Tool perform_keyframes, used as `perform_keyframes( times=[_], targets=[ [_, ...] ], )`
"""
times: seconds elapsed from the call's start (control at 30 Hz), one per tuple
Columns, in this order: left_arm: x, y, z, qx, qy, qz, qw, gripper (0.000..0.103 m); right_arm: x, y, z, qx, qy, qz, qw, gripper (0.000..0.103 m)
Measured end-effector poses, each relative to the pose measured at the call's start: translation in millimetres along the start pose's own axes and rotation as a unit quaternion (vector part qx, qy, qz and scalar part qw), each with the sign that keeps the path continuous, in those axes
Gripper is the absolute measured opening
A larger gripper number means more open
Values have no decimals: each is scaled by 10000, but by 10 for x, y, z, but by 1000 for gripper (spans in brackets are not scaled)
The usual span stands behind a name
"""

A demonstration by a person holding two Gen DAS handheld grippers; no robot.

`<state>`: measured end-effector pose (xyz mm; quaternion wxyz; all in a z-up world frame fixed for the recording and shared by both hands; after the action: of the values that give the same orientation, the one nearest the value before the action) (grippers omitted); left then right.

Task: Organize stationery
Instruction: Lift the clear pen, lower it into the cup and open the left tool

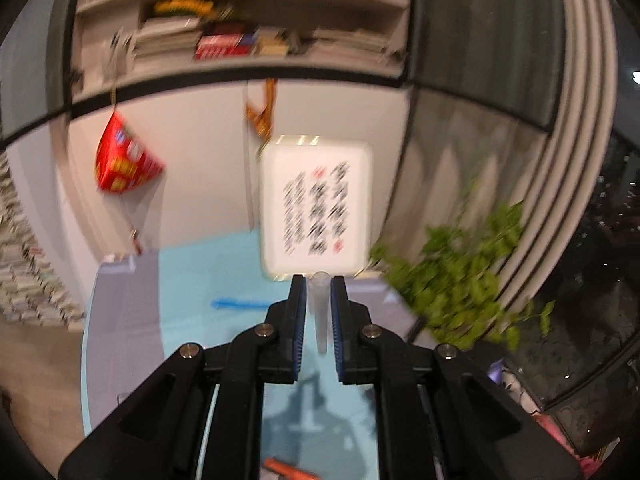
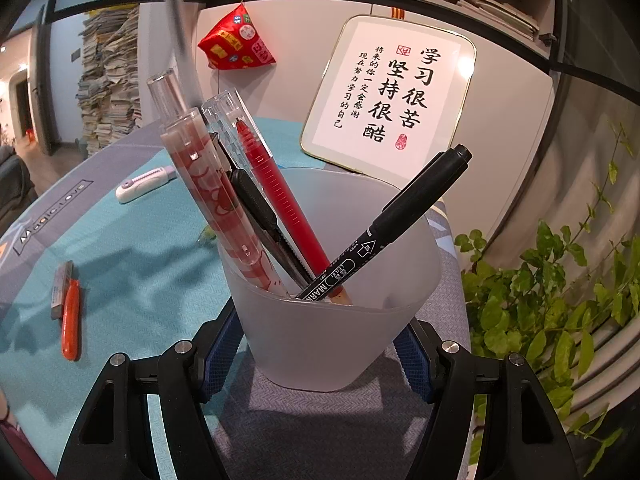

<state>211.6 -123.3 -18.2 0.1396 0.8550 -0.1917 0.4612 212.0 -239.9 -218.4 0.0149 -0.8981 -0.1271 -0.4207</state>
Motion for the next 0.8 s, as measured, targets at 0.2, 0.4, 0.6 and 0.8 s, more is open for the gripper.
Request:
perform_keyframes(
  times=[0.2,0.4,0.6,0.8],
  targets=[
    [320,447,-235,-374,413,333,9979,10,2,-2,0,-2,-1,0,10000,71],
    [243,796,-8,-604,163,611,9962,10,0,-2,1,-4,-1,-3,10000,71],
    [-102,830,491,-601,-594,585,9947,10,1,-3,2,-3,-2,-2,10000,71],
    [-334,810,736,-641,-1065,492,9910,10,2,-4,2,-3,-2,-2,10000,71]
  ],
)
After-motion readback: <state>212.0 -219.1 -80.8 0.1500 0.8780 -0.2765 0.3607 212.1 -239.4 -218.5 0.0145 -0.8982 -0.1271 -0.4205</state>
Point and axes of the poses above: each gripper's, at about its wrist camera, not at the fingertips, and z roughly the way its jaws point, y to its right, x to its top, the point moved 7 cm from there along z, roughly the way its jaws point, and after that the axes turned 2 degrees about z, right-handed, at the moved point
